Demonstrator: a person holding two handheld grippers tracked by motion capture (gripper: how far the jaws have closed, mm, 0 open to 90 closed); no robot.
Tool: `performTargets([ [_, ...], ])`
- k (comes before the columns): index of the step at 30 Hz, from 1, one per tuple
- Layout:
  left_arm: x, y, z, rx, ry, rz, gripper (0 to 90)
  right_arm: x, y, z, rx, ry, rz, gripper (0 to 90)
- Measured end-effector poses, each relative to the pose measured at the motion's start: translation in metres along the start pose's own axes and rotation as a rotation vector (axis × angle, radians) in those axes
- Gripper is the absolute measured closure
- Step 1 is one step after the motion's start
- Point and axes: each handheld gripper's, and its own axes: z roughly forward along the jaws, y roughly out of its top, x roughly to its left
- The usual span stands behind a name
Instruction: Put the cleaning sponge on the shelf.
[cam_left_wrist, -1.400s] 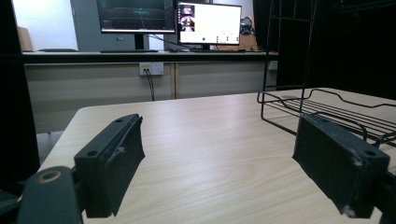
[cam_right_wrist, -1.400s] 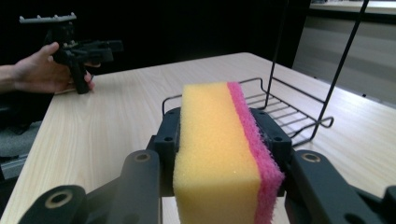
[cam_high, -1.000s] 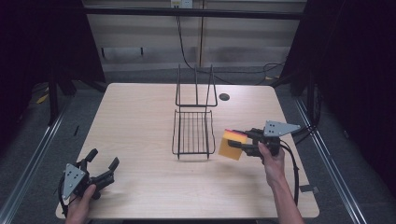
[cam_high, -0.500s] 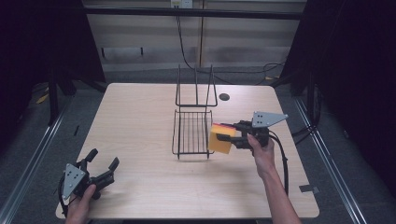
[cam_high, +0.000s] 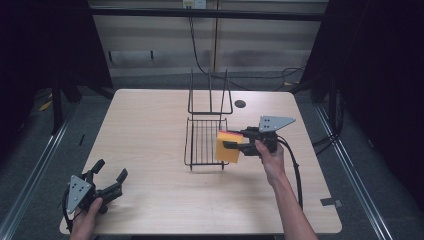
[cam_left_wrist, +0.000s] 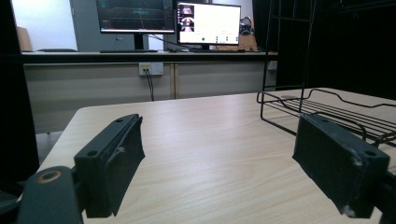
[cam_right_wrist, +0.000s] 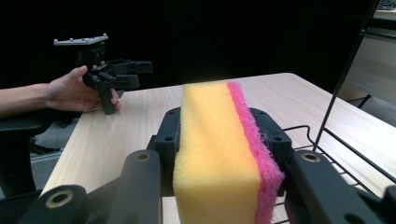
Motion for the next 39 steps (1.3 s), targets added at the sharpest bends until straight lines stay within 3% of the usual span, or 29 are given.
performTargets([
  [13, 0.0, 0.0, 0.0, 0.0, 0.002, 0.005, 15.6, -0.005, 0.01, 0.02, 0.002, 0.039, -0.017, 60.0],
  [39, 0.0, 0.0, 0.0, 0.001, 0.0, 0.005, 15.7, -0.019, -0.012, 0.06, 0.047, 0.1, 0.017, 59.8],
])
